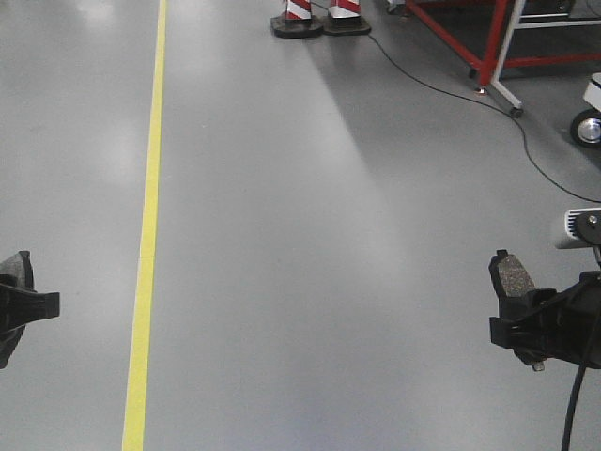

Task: Move and align brake pads A on conveyor
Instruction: 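Drive the base away from the table holding both pads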

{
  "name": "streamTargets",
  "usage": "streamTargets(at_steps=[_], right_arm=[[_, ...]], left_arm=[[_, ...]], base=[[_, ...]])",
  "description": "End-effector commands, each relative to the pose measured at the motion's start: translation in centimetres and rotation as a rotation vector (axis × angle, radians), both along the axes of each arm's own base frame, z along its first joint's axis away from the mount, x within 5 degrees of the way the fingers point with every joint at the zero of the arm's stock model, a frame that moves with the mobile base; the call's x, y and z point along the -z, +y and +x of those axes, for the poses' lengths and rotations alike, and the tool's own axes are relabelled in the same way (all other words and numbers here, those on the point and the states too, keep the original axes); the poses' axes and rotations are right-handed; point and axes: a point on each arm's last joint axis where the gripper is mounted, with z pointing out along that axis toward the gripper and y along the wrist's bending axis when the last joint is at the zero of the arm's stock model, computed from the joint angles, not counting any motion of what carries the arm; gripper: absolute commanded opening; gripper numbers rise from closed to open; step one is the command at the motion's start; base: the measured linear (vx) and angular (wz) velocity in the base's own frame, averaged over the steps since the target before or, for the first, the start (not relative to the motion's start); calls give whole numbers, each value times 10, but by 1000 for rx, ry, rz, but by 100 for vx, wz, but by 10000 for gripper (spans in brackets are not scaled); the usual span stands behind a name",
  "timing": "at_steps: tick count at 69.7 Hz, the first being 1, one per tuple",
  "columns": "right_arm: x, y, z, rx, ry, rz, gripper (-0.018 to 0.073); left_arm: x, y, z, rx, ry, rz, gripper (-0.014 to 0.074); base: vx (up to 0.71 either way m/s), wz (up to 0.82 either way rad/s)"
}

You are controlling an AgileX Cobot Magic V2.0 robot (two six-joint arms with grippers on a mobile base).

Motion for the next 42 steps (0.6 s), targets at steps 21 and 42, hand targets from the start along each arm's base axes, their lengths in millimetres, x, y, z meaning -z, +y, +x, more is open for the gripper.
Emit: streamTargets(at_steps=[21, 42], right_arm=[[-17, 0, 5, -1, -116, 17, 13], [-17, 0, 5, -1, -116, 17, 13]], left_arm=[[-16, -3, 4, 20, -106, -18, 132], [-16, -3, 4, 20, -106, -18, 132]], base=[[20, 15], [27, 8]])
